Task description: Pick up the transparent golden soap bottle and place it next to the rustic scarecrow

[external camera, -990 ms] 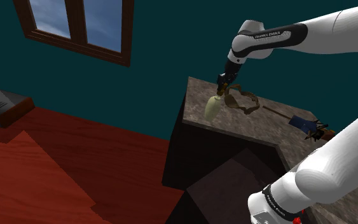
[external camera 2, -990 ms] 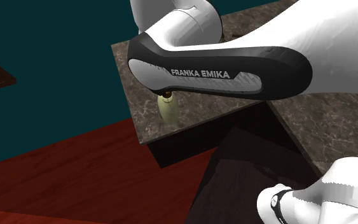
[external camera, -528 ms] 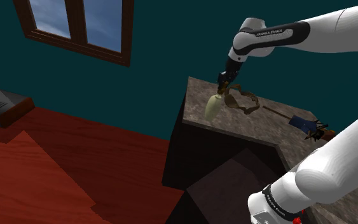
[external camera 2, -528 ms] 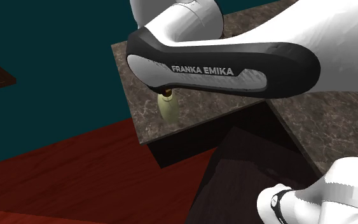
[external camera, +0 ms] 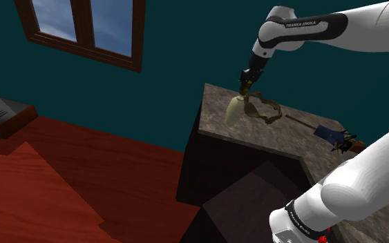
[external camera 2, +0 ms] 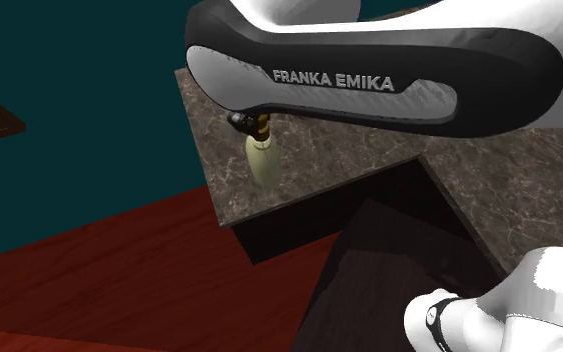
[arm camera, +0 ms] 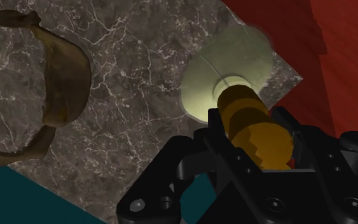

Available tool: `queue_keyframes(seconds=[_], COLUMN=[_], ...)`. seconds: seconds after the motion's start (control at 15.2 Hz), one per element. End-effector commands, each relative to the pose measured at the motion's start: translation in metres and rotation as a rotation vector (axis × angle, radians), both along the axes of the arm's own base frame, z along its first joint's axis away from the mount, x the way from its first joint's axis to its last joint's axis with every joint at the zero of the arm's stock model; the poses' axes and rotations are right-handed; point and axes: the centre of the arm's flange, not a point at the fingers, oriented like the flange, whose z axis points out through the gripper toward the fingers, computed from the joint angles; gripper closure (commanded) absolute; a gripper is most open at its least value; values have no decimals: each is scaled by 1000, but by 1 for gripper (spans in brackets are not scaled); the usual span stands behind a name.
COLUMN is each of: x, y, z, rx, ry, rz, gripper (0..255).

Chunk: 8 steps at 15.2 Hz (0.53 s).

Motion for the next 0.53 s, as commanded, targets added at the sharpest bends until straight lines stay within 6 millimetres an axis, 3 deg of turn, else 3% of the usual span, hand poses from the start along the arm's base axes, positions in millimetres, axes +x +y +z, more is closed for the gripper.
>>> queue_keyframes(seconds=[0.0,0.46], x=[0,0], y=[-1,-1], z=[12,48], rx=[0,0], ry=[0,0], rz=[0,0], gripper=[255,255])
